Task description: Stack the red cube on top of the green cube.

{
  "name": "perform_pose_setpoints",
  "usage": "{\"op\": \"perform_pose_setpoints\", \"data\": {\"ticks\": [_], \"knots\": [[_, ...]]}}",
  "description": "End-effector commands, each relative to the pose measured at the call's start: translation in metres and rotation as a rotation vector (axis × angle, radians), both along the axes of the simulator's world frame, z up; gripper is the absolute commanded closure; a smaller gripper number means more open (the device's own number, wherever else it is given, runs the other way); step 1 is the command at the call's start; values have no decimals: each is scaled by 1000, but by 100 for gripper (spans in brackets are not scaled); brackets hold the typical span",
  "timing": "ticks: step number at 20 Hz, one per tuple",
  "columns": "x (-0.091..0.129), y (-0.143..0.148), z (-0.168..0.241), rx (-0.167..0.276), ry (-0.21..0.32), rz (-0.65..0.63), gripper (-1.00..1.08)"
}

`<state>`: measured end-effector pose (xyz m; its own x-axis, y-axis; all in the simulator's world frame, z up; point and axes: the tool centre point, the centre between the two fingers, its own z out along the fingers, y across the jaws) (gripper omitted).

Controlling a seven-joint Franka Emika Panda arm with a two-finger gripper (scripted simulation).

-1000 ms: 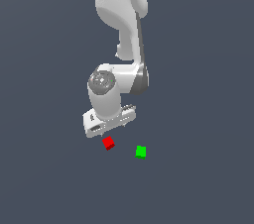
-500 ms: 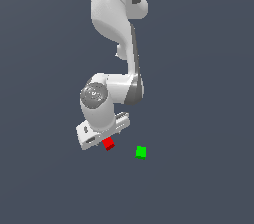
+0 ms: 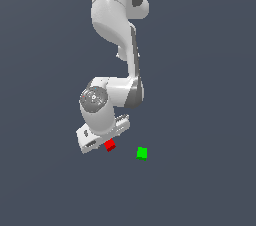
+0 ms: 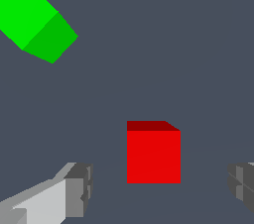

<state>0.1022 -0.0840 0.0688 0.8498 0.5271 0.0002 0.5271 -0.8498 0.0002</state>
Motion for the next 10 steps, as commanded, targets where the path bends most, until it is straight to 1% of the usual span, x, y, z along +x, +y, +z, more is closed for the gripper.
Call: {"op": "perform_pose_setpoints", "data": {"ticks": [1,10], "knots": [[0,0,-5,0,1,0,-92],[0,0,-45,0,0,3,-92]]}}
